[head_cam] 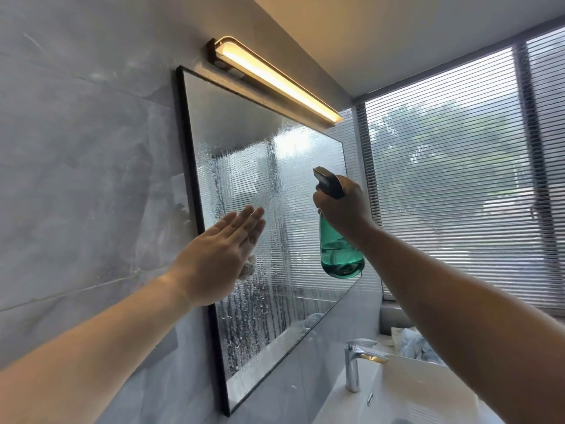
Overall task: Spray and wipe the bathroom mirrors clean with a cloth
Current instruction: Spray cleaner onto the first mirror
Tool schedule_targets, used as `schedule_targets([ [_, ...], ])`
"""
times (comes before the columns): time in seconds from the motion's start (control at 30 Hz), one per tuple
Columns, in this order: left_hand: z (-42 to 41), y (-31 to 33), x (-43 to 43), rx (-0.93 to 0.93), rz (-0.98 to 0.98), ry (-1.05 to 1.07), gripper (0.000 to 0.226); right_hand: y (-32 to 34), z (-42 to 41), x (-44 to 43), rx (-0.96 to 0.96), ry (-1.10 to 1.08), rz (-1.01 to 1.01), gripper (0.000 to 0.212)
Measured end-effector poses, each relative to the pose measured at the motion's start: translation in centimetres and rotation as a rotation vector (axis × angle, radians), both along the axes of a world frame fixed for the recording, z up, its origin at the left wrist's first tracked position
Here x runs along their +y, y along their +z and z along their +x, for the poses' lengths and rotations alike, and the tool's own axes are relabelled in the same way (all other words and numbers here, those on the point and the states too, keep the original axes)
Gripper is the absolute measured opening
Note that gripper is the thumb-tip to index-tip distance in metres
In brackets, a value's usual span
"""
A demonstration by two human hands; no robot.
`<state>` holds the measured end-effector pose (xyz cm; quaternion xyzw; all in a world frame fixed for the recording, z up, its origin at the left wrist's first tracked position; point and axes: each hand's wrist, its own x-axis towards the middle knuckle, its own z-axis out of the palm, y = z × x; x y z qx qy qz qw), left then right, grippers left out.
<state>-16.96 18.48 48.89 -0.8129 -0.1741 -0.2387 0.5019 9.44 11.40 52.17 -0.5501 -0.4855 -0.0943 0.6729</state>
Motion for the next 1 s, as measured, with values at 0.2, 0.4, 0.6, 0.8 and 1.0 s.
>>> schedule_targets([
  [0.2,1.5,-1.6,-0.3,-0.011,-0.076,-0.022,0.067,-2.7,0.0,-0.3,0.093,0.112,-0.006,0.029],
  [0.4,3.1,-3.4,-0.8,-0.014,-0.145,-0.049,0.068,-5.8,-0.6,-1.2,0.120,0.168,-0.042,0.017],
  [0.6,3.8,-6.0,-1.2,-0.020,-0.228,-0.057,0.069,-9.4,-0.7,-1.7,0.077,0.187,-0.127,0.020],
  [0.8,5.3,-10.0,-2.7,-0.041,-0.431,-0.069,0.073,-15.1,-0.2,-2.0,0.088,0.174,-0.190,0.021],
  [1.0,7.7,-16.1,-5.9,0.046,-0.612,0.077,0.079,-22.6,-0.5,-4.3,0.178,0.154,-0.262,0.031],
])
